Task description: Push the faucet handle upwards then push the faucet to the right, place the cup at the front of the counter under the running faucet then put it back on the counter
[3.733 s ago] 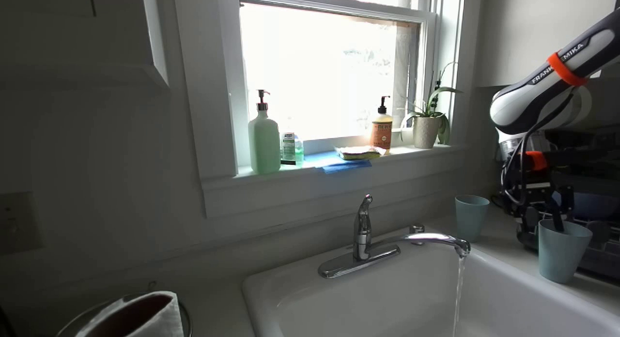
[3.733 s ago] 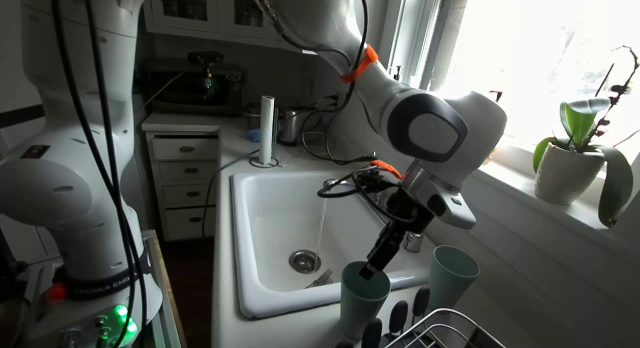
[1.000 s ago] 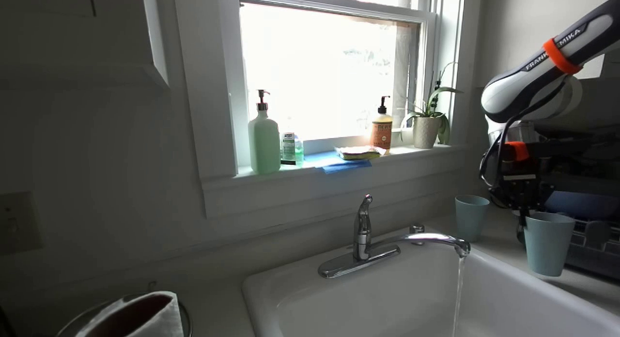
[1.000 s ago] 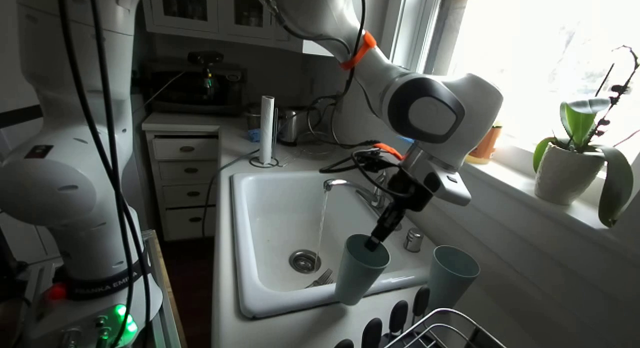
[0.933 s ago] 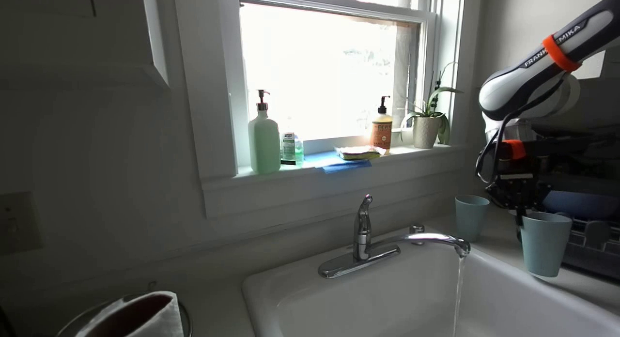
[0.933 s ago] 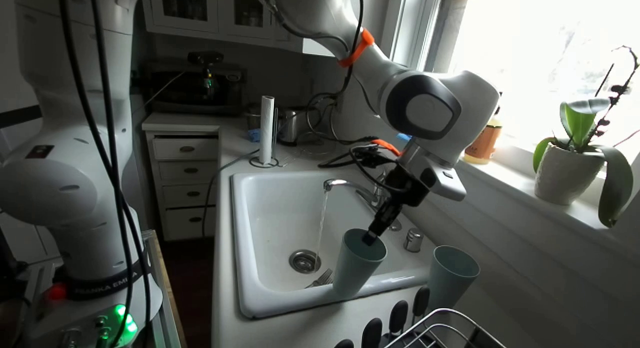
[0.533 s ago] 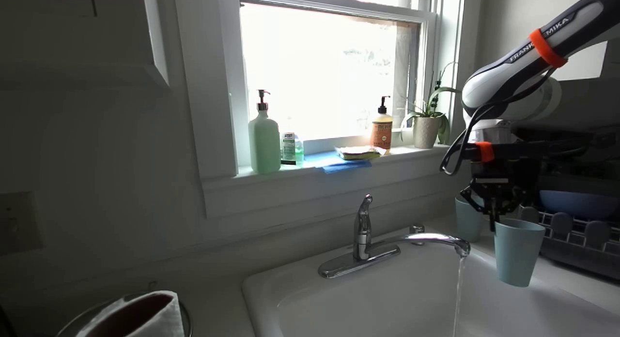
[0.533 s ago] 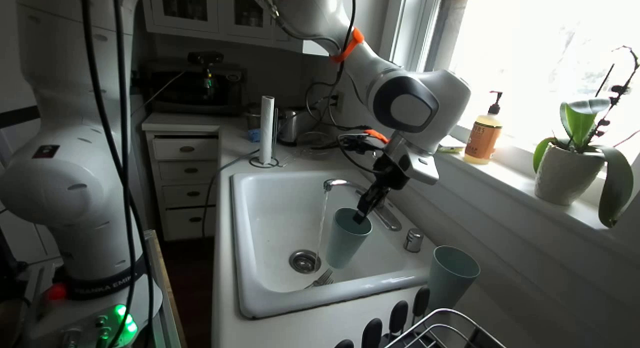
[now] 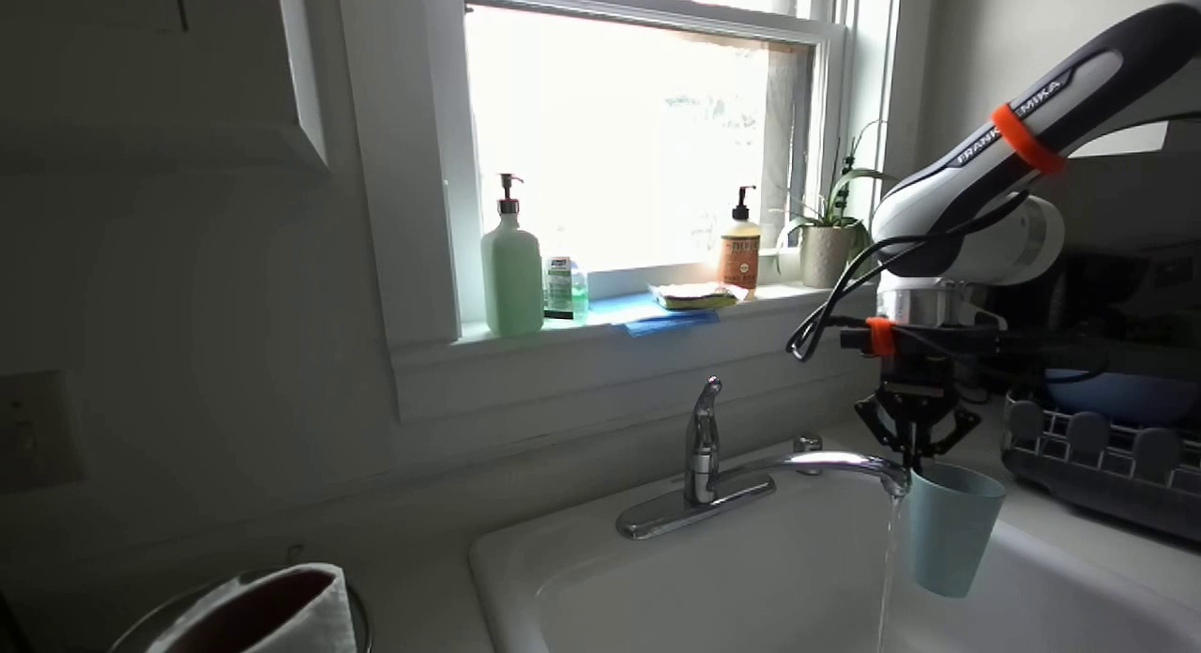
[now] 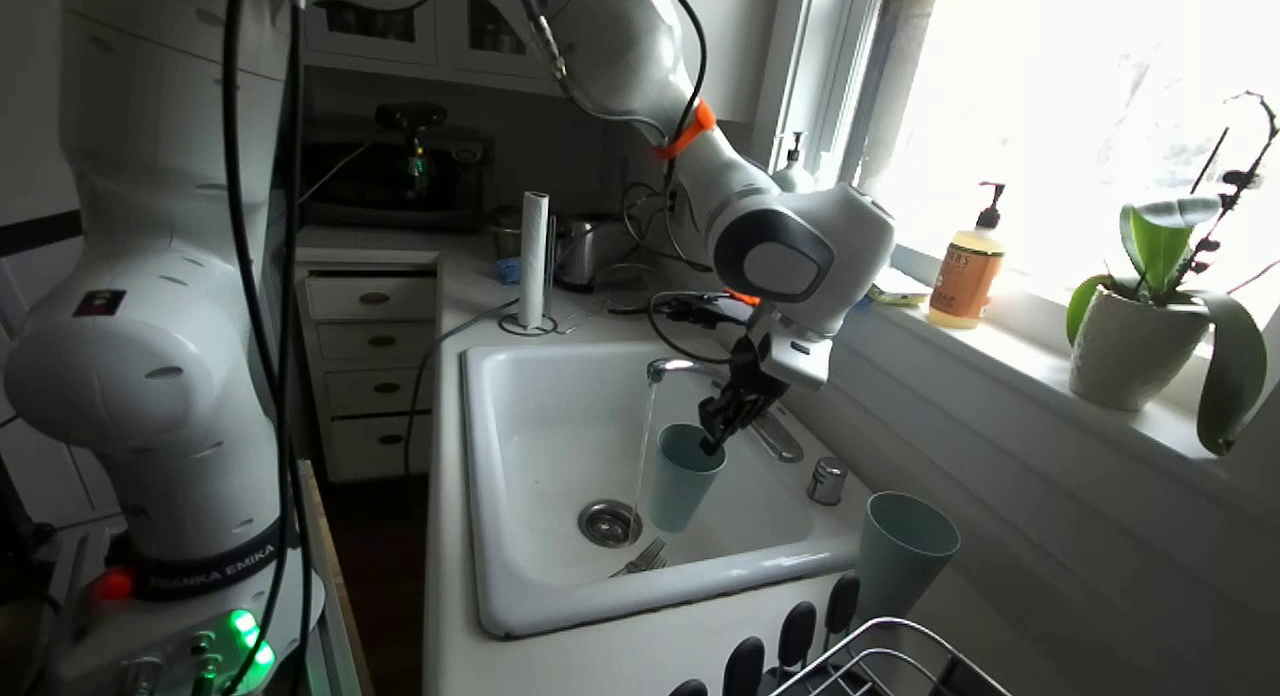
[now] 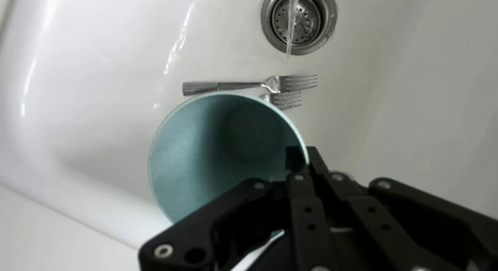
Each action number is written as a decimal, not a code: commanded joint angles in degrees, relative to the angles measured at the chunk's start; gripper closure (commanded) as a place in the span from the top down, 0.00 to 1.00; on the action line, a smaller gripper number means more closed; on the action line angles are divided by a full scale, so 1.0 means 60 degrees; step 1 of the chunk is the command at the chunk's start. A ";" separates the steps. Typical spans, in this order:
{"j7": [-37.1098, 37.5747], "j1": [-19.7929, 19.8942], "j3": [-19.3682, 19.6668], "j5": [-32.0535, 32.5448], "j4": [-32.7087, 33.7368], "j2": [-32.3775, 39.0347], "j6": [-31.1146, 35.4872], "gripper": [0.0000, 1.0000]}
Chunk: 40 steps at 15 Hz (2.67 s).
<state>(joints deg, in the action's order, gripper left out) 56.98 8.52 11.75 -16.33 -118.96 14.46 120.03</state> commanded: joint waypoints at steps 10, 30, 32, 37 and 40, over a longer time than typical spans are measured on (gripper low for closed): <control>0.0630 -0.0076 -0.0270 -0.0816 -0.0234 0.0289 0.0663 0.01; 0.1356 -0.0246 -0.0765 -0.3048 -0.0480 0.0564 0.1335 0.01; 0.1429 -0.0279 -0.0772 -0.3077 -0.0505 0.0583 0.1361 0.01; 0.1597 -0.0310 -0.0774 -0.3045 -0.0513 0.0598 0.1367 0.01; 0.1655 -0.0321 -0.0773 -0.3006 -0.0503 0.0624 0.1368 0.01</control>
<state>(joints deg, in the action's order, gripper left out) 65.58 7.13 7.24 -33.13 -121.35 18.44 126.69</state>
